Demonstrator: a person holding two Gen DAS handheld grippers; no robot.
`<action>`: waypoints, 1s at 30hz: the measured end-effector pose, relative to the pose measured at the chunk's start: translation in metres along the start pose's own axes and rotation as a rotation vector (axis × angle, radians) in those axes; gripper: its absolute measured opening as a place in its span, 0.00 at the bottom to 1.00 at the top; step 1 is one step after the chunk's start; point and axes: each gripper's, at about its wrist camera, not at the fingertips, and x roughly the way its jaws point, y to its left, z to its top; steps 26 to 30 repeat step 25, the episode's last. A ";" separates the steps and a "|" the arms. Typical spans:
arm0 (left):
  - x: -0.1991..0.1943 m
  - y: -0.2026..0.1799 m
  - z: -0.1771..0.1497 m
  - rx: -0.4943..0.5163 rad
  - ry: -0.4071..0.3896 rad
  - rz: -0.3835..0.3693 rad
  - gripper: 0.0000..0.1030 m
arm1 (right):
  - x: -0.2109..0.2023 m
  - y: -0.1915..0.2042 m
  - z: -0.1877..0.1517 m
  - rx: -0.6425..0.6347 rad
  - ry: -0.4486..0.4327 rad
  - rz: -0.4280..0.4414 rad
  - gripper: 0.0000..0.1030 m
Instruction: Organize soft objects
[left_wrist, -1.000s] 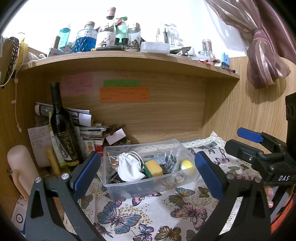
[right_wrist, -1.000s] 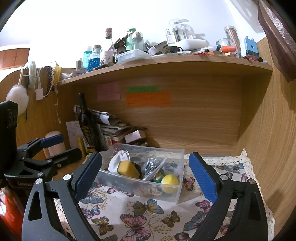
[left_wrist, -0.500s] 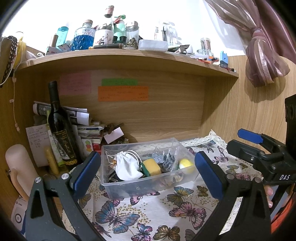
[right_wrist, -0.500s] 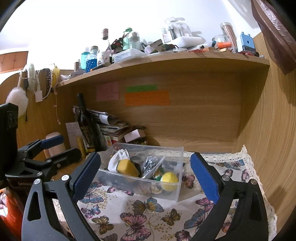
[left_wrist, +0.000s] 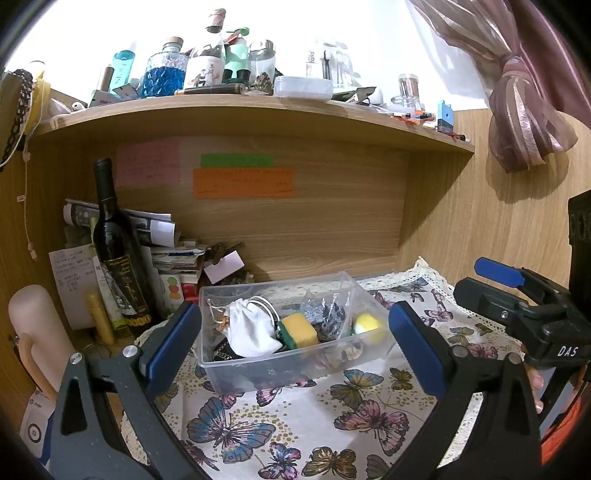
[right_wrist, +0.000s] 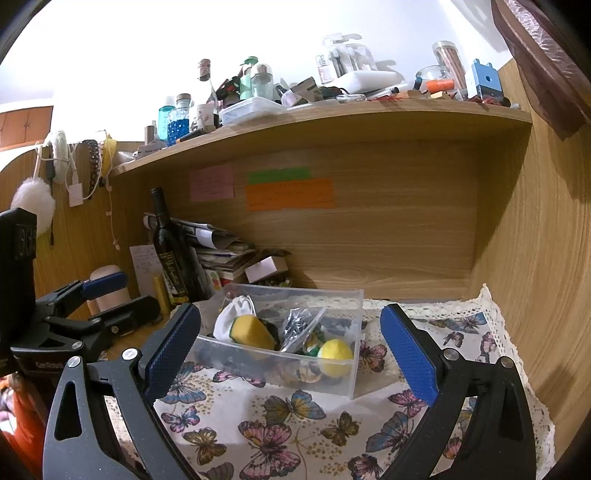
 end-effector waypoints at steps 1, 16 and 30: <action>0.000 0.000 0.000 -0.001 0.000 0.000 1.00 | 0.000 0.000 0.000 0.000 0.001 0.001 0.95; 0.004 0.001 -0.002 -0.022 0.030 -0.021 1.00 | 0.001 -0.001 -0.002 0.000 0.005 -0.001 0.98; 0.005 0.002 -0.003 -0.027 0.022 -0.017 1.00 | 0.007 0.001 -0.004 0.000 0.023 0.005 0.99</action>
